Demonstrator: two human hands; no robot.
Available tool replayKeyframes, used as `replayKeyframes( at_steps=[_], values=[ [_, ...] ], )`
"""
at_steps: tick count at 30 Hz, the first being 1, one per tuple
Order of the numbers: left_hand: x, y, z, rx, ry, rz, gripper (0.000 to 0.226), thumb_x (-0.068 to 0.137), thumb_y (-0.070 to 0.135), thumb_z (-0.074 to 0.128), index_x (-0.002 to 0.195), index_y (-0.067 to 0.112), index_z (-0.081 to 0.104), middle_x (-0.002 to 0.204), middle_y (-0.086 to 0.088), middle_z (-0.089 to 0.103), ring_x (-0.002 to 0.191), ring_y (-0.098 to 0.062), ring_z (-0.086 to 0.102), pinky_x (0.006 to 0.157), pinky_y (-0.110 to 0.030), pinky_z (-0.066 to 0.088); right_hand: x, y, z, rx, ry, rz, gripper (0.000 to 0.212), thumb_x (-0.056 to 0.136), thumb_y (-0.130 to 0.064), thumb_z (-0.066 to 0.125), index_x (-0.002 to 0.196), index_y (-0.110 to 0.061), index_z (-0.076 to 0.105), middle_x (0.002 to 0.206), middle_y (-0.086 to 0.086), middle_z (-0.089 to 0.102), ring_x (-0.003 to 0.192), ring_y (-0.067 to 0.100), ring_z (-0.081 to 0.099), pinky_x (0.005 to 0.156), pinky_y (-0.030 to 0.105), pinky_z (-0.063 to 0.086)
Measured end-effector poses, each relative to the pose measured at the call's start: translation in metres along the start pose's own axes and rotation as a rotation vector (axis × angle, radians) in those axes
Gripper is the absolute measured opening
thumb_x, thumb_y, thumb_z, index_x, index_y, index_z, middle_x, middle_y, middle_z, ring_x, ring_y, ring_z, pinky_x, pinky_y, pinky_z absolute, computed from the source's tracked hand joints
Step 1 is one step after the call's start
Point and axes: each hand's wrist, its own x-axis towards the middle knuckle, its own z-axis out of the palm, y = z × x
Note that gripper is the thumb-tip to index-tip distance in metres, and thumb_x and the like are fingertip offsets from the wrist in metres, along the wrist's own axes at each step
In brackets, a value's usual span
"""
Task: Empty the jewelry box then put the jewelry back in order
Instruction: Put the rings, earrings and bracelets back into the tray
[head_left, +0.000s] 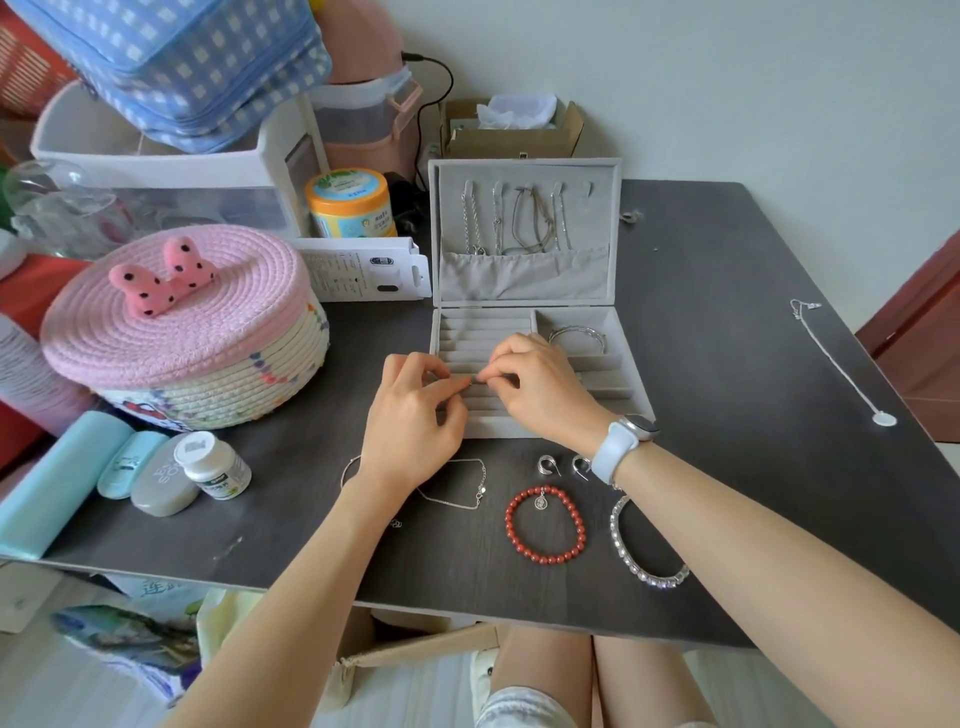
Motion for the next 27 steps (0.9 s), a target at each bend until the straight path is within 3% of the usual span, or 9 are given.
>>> replayKeyframes(
  at_steps=[3, 5, 7, 10, 13, 17, 22, 27],
  values=[
    [0.0, 0.001, 0.0, 0.013, 0.0, -0.006, 0.041, 0.079, 0.025, 0.038, 0.093, 0.012, 0.074, 0.09, -0.006, 0.059, 0.093, -0.022, 0.044, 0.058, -0.028, 0.043, -0.004, 0.001, -0.006, 0.09, -0.001, -0.012, 0.022, 0.086, -0.002, 0.052, 0.098, -0.006, 0.07, 0.105, 0.011, 0.062, 0.101, 0.024, 0.054, 0.094, 0.034, 0.039],
    [-0.001, 0.002, -0.001, 0.011, 0.003, 0.002, 0.041, 0.079, 0.025, 0.038, 0.094, 0.011, 0.073, 0.09, -0.007, 0.06, 0.092, -0.026, 0.047, 0.058, -0.03, 0.045, -0.01, 0.0, -0.017, 0.167, 0.031, -0.004, 0.025, 0.086, 0.001, 0.05, 0.104, -0.005, 0.066, 0.106, 0.01, 0.059, 0.087, 0.001, 0.055, 0.083, 0.011, 0.037],
    [-0.001, 0.003, -0.002, -0.007, 0.007, -0.009, 0.042, 0.08, 0.026, 0.038, 0.098, 0.009, 0.072, 0.092, -0.008, 0.06, 0.092, -0.028, 0.049, 0.061, -0.033, 0.048, -0.021, 0.001, -0.028, 0.202, 0.095, -0.001, 0.024, 0.085, 0.004, 0.05, 0.102, -0.004, 0.065, 0.099, 0.006, 0.056, 0.072, -0.006, 0.051, 0.072, 0.003, 0.035],
    [-0.003, 0.008, -0.006, -0.01, 0.043, 0.0, 0.039, 0.081, 0.026, 0.042, 0.101, 0.009, 0.071, 0.091, -0.008, 0.062, 0.091, -0.027, 0.05, 0.068, -0.039, 0.049, -0.042, 0.008, -0.048, 0.149, 0.119, -0.014, 0.019, 0.084, 0.001, 0.055, 0.097, -0.006, 0.067, 0.085, -0.003, 0.054, 0.07, 0.003, 0.048, 0.071, 0.005, 0.036],
    [-0.008, 0.026, -0.01, 0.02, 0.045, 0.127, 0.03, 0.083, 0.025, 0.047, 0.094, 0.013, 0.072, 0.083, -0.003, 0.063, 0.084, -0.02, 0.05, 0.065, -0.034, 0.045, -0.066, 0.021, -0.06, -0.001, -0.031, -0.01, 0.016, 0.086, -0.01, 0.057, 0.097, -0.012, 0.069, 0.076, -0.009, 0.052, 0.073, 0.003, 0.044, 0.072, 0.012, 0.036],
    [-0.018, 0.054, -0.007, 0.031, -0.151, 0.28, 0.033, 0.084, 0.029, 0.043, 0.084, 0.015, 0.073, 0.071, -0.001, 0.066, 0.067, -0.023, 0.061, 0.057, -0.032, 0.051, -0.089, 0.029, -0.059, -0.295, -0.035, -0.101, 0.017, 0.081, -0.022, 0.056, 0.08, -0.017, 0.072, 0.066, -0.005, 0.06, 0.07, 0.019, 0.054, 0.063, 0.03, 0.046],
    [-0.019, 0.064, 0.001, 0.131, -0.378, 0.104, 0.028, 0.094, 0.033, 0.045, 0.099, 0.019, 0.068, 0.099, 0.003, 0.068, 0.094, -0.023, 0.06, 0.073, -0.036, 0.05, -0.09, 0.025, -0.049, -0.413, 0.019, -0.104, 0.015, 0.073, -0.028, 0.06, 0.076, -0.022, 0.074, 0.063, -0.006, 0.066, 0.065, 0.02, 0.06, 0.056, 0.029, 0.045],
    [-0.016, 0.074, -0.002, 0.127, -0.474, 0.002, 0.024, 0.092, 0.033, 0.048, 0.097, 0.02, 0.068, 0.099, 0.005, 0.067, 0.095, -0.021, 0.058, 0.076, -0.035, 0.048, -0.09, 0.023, -0.048, -0.358, -0.033, -0.052, 0.017, 0.087, -0.023, 0.056, 0.092, -0.018, 0.072, 0.083, 0.002, 0.068, 0.087, 0.024, 0.056, 0.075, 0.034, 0.038]
  ],
)
